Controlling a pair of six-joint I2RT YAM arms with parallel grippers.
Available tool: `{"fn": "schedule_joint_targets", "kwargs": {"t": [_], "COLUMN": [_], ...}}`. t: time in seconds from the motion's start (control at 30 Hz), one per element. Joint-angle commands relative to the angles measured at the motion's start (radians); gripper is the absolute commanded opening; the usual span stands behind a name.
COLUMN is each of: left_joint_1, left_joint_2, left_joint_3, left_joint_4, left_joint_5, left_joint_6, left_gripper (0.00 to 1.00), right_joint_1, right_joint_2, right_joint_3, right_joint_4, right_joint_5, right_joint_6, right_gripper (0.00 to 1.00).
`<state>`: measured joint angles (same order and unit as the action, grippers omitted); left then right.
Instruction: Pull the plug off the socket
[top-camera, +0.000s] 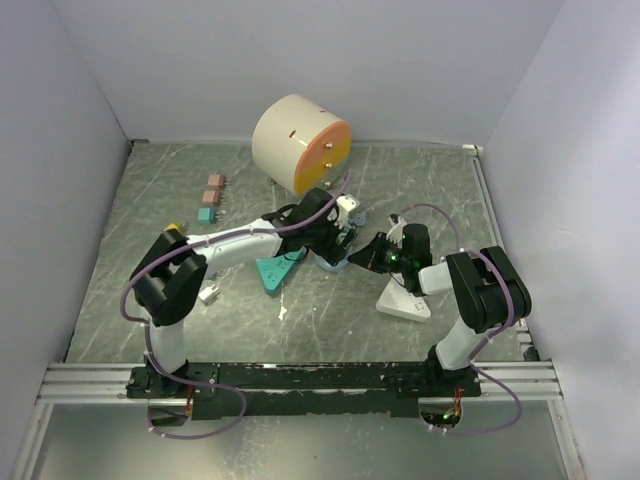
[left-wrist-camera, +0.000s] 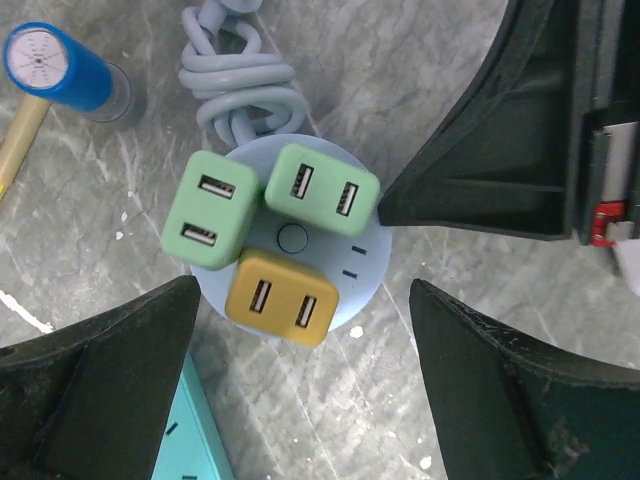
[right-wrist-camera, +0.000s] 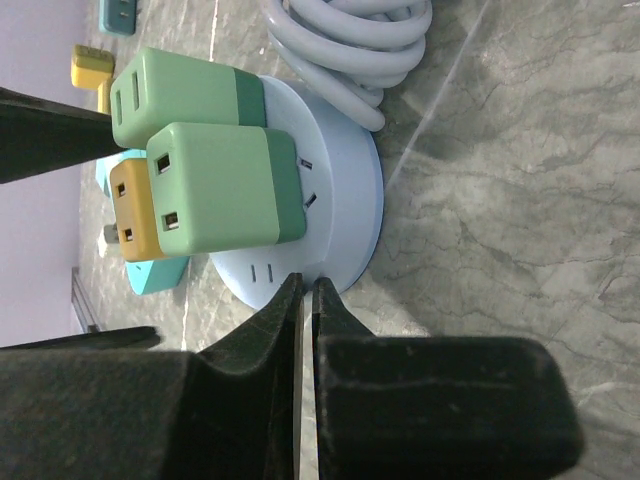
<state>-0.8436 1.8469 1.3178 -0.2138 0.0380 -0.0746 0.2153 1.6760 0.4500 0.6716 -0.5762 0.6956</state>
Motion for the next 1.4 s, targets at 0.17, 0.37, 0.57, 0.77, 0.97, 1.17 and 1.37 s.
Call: {"fn": "schedule_joint_targets", "kwargs": {"t": [0.17, 0.37, 0.57, 0.77, 0.97, 1.17, 1.37], "left_joint_1": [-0.051, -0.053, -0.030, 0.015, 0.024, 0.023, 0.024], "left_joint_2": [0.102, 0.088, 0.042, 0.007, -0.013, -0.005, -0.021], "left_joint_3": [0.076, 0.064, 0.005, -0.070, -0.127, -0.151, -0.168], "left_joint_4": [-0.073, -0.065, -0.007, 0.102, 0.217, 0.267, 0.291], "left_joint_5": [-0.095, -0.137, -0.075, 0.111, 0.211, 0.254, 0.259], "left_joint_6": [0.070, 0.008, -0.100, -0.213, -0.297, -0.333, -0.342], "left_gripper": [0.82, 0.41, 0.09, 0.07, 0.07, 0.07, 0.07], "right_joint_1": [0.005, 0.002, -0.002, -0.002, -0.002, -0.001, -0.001], "right_joint_2": [0.030, 0.017, -0.024, -0.008, 0.040, 0.068, 0.094], "right_joint_3": [-0.022, -0.026, -0.041, -0.044, -0.024, -0.035, -0.043], "right_joint_4": [-0.150, -0.139, -0.116, -0.058, 0.012, 0.085, 0.071], "right_joint_5": [0.038, 0.001, -0.050, -0.115, -0.160, -0.164, -0.117], "right_joint_6": [-0.056, -0.056, -0.048, 0.029, 0.107, 0.142, 0.110], "right_gripper": [0.00, 0.01, 0.30, 0.53, 0.51, 0.46, 0.20]}}
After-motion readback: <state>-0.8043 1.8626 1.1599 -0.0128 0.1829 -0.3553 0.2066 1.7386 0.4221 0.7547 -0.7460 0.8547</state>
